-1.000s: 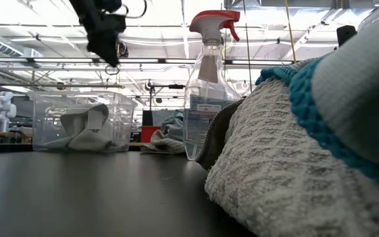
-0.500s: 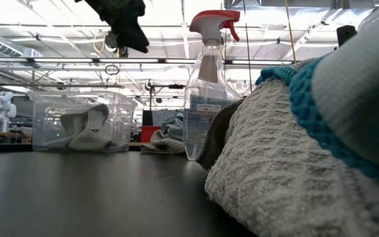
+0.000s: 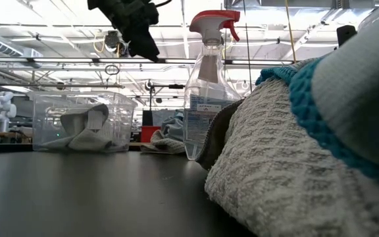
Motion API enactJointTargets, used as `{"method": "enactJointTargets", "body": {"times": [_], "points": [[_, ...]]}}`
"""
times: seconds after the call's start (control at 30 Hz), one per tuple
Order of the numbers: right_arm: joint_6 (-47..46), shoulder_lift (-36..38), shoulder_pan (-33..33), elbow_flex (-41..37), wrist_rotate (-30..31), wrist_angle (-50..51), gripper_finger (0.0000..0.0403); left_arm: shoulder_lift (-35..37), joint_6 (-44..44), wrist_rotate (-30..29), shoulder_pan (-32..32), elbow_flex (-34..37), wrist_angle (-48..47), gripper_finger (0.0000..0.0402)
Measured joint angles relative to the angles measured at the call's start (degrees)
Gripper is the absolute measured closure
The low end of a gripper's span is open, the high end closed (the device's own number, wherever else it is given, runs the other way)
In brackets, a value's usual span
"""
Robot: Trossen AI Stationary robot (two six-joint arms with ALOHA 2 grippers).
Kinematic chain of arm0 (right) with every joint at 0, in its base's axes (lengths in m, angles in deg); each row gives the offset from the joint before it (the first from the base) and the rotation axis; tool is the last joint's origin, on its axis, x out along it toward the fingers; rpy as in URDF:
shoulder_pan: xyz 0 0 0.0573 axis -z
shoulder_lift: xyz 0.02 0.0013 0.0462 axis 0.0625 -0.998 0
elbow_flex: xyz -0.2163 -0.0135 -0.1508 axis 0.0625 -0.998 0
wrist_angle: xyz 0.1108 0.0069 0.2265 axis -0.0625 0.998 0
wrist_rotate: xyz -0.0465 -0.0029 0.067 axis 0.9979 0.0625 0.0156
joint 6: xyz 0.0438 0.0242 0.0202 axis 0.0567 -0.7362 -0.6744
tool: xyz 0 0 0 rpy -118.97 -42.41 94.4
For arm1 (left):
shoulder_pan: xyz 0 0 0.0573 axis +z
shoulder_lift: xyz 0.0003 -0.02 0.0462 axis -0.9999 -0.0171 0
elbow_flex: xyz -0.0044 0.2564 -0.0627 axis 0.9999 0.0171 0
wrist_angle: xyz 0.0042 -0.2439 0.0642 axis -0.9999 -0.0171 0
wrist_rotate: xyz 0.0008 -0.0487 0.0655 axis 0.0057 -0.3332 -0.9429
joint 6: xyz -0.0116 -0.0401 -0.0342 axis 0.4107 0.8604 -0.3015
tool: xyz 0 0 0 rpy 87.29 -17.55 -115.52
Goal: Sort microfiber towel by color & place in baskets
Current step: Put the blue towel into the bottom transparent bin
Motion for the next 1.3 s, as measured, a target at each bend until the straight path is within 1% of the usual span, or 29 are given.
{"method": "enactJointTargets", "body": {"times": [0.17,0.33,0.53,0.6,0.67,0.83,1.1,1.3], "points": [[0.00,0.00,0.00,0.02,0.00,-0.02,0.0250,-0.92,0.05,-1.23,-2.08,0.00,-0.02,0.0210],[0.00,0.01,0.00,-0.01,0.00,-0.02,0.0250,-1.44,2.83,-1.47,-3.73,0.00,-0.02,0.0210],[0.00,0.01,0.00,0.01,0.00,-0.02,0.0250,-1.47,4.40,-1.72,-6.59,0.00,-0.26,0.0210],[0.00,0.01,0.00,0.00,0.00,0.00,0.0250,-1.47,4.54,-2.60,-7.35,0.00,-0.25,0.0210],[0.00,0.02,-0.01,0.00,0.00,-0.02,0.0250,-1.47,4.55,-4.82,-8.12,0.00,-0.05,0.0210],[0.00,0.00,0.01,-0.01,0.00,0.00,0.0250,-2.06,5.82,-14.20,-8.97,0.00,1.69,0.0210],[0.01,0.02,-0.01,0.00,0.00,0.00,0.0250,-4.98,7.54,-16.36,-8.99,0.02,5.03,0.0210],[0.00,0.00,0.01,-0.01,0.00,-0.02,0.0250,-9.30,7.54,-22.79,-8.83,0.02,5.58,0.0210]]}}
